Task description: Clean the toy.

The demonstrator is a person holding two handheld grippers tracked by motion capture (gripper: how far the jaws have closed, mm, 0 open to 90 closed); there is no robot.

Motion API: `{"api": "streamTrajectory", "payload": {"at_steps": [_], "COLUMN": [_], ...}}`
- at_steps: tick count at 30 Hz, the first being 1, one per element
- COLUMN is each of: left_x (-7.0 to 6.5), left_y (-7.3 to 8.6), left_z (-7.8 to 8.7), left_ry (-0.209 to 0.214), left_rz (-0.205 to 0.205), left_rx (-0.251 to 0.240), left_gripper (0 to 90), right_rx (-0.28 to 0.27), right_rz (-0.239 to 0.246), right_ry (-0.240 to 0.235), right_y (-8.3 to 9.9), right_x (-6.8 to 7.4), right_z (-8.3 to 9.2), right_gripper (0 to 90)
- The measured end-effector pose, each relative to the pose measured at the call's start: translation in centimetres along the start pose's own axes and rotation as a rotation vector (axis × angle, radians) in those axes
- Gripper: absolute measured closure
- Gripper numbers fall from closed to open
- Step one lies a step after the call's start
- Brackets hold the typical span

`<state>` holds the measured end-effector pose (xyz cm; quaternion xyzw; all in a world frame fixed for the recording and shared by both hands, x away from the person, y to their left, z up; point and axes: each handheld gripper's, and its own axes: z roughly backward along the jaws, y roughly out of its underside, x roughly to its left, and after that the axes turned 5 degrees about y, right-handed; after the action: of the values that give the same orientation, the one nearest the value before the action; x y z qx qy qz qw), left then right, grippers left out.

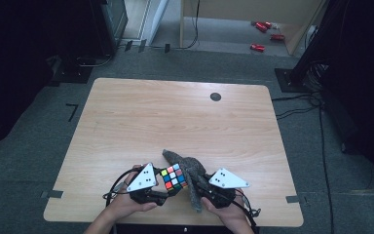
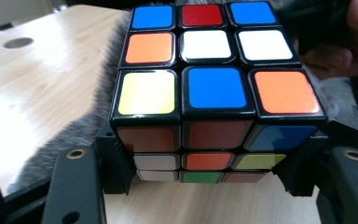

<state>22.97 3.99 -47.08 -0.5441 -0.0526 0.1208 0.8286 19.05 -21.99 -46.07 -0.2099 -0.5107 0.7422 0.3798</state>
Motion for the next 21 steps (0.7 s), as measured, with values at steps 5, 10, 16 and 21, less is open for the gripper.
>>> {"api": "streamTrajectory", "payload": {"at_steps": [5, 10, 16, 21], "left_x": [0.6, 0.4, 0.0, -0.2], "left_y": [-0.6, -1.1, -1.5, -1.6], "left_z": [1.1, 1.1, 0.3, 0.1], "left_ry": [-0.039, -0.039, -0.031, -0.024], "left_rz": [0.013, 0.023, 0.024, 0.03], "left_rx": [-0.052, -0.088, -0.107, -0.107], "left_gripper": [34.8, 34.8, 34.8, 34.8], "right_rx": [0.026, 0.024, 0.039, 0.053], "right_rz": [-0.012, -0.006, -0.001, 0.016], "right_ry": [0.004, -0.011, -0.051, -0.066], "right_y": [0.7, 0.7, 0.8, 1.0], "right_x": [0.0, 0.6, 2.0, 2.7], "right_z": [-0.5, -0.8, -1.3, -1.6], "right_gripper": [76.8, 76.7, 76.7, 76.6]}}
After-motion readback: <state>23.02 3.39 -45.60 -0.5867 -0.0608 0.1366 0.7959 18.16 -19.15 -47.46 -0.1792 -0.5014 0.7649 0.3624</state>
